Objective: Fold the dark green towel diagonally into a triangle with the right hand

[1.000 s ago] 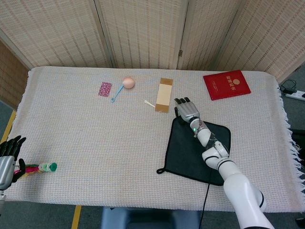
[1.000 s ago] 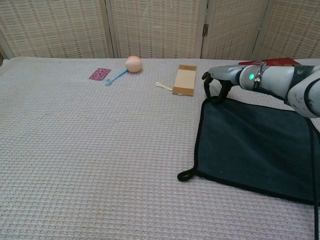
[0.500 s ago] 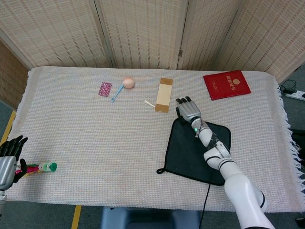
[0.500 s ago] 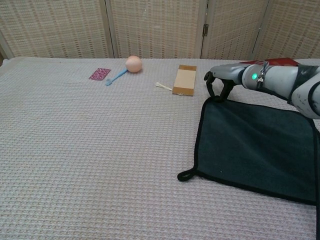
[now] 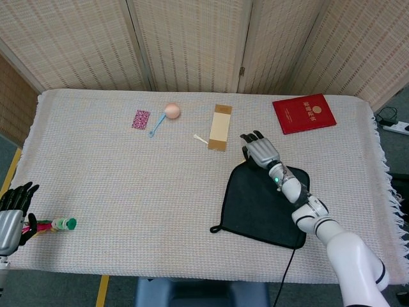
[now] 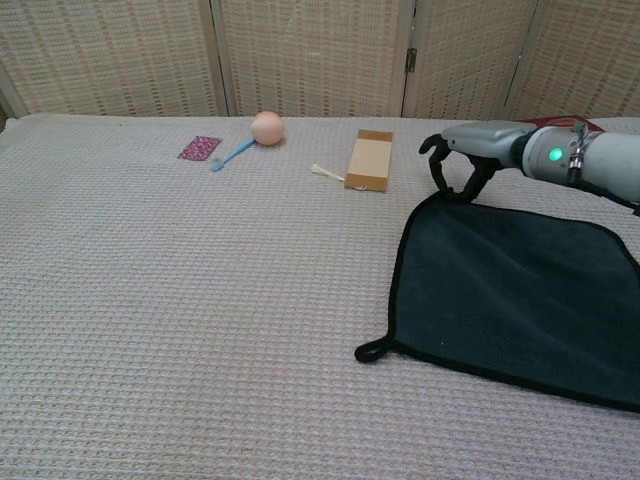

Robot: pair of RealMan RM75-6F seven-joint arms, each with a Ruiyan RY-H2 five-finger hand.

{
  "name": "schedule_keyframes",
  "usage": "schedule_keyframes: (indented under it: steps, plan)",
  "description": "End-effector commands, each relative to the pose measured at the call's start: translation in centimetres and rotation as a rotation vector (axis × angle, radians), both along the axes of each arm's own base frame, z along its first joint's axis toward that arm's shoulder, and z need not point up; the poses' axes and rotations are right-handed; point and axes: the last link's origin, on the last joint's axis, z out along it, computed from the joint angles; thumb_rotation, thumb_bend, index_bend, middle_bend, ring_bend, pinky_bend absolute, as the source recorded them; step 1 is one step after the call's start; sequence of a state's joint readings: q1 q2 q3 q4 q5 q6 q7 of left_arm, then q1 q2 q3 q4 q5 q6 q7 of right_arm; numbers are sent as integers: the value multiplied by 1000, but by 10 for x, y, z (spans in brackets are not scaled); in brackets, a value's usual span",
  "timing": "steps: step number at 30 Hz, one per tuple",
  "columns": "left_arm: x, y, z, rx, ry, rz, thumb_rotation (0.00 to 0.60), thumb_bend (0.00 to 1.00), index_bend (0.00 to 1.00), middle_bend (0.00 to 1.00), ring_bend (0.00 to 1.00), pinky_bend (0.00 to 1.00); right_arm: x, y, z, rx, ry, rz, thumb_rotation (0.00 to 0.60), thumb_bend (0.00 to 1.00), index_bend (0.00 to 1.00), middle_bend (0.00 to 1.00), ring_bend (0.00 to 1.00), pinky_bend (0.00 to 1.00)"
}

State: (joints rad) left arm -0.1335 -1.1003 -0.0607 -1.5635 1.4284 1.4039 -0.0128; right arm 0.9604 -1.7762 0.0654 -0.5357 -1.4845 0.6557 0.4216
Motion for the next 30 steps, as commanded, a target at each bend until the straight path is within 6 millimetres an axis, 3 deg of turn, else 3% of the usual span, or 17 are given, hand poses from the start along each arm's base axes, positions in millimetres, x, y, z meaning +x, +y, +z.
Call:
schedule_keyframes:
  steps: [1, 15, 24, 30]
  plan:
    - [1, -1, -1, -1, 2, -4, 600, 853, 0, 60, 0, 0, -25, 26, 18, 17, 16, 27, 600, 469, 602, 125, 103, 0]
    - [7, -6, -7, -7, 18, -25, 600, 850, 0, 60, 0, 0, -81, 131, 61, 95, 81, 19, 600, 470, 605, 128, 105, 0]
    - [10, -8, -12, -14, 26, -36, 600, 850, 0, 60, 0, 0, -96, 186, 79, 122, 46, -17, 600, 470, 608, 130, 105, 0]
    - [11, -8, -14, -20, 30, -40, 600, 849, 0, 60, 0, 0, -99, 209, 79, 175, 32, -31, 600, 470, 607, 130, 107, 0]
